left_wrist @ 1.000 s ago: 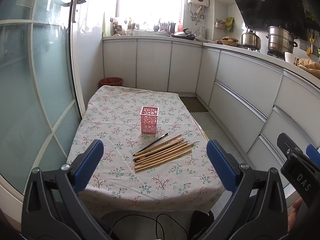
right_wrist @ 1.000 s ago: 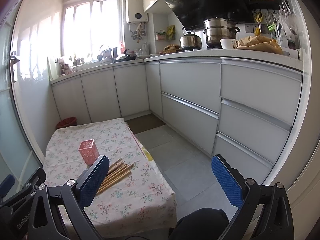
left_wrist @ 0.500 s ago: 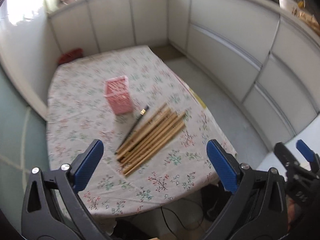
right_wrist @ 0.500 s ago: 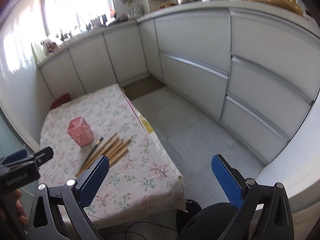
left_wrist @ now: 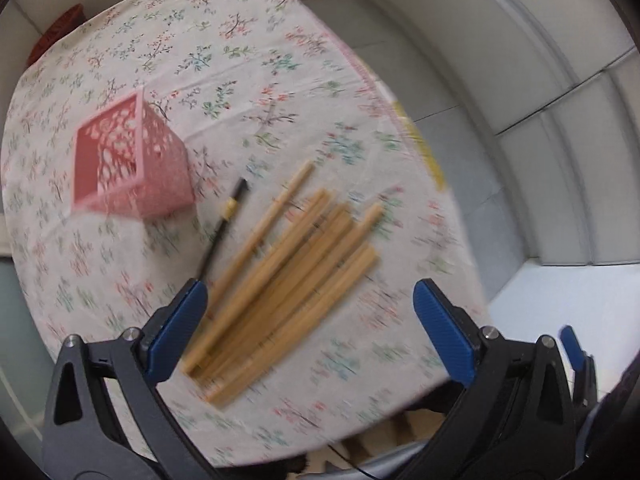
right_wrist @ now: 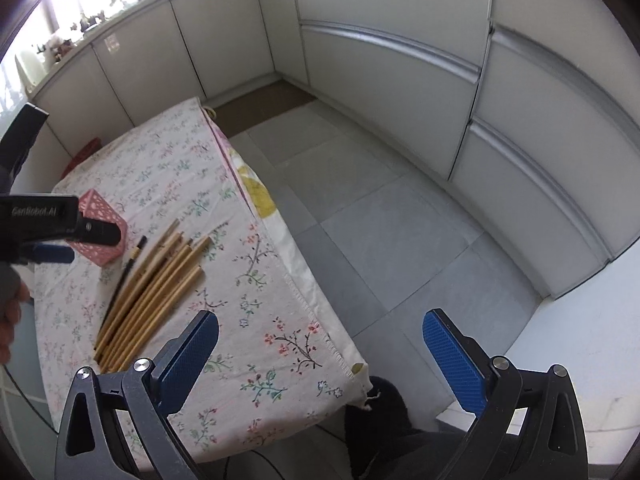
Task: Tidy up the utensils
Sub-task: 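Lower the left tool onto the black-tipped brush and close on it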
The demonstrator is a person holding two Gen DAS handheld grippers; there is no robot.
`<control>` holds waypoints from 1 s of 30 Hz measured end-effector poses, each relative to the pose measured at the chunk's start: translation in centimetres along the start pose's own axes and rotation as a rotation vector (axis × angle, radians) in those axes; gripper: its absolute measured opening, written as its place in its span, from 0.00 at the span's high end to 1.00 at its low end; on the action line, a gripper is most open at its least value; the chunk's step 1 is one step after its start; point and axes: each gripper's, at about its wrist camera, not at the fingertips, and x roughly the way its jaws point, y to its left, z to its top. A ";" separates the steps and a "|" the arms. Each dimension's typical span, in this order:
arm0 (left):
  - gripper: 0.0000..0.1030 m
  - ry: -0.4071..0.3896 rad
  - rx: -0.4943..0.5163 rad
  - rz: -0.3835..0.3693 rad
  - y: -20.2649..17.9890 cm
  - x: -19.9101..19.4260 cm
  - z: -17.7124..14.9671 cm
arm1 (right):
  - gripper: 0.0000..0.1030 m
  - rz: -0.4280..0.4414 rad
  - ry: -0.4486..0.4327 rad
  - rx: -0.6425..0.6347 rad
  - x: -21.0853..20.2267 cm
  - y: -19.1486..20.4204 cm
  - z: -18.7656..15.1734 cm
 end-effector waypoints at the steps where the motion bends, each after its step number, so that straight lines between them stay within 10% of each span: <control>1: 0.07 0.016 -0.005 -0.001 0.4 0.9 0.9 | 0.00 0.009 0.022 0.006 0.6 -0.2 0.1; 10: 0.70 0.034 0.031 0.132 1.8 5.3 3.0 | 0.00 0.041 0.084 0.070 3.0 -2.0 1.1; 27: 0.71 0.086 0.104 0.229 3.1 10.3 5.7 | 0.00 0.051 0.087 0.048 3.4 -1.1 1.3; 30: 0.88 0.080 0.123 0.187 2.9 10.4 5.7 | 0.00 0.053 0.085 0.044 3.4 -1.0 1.3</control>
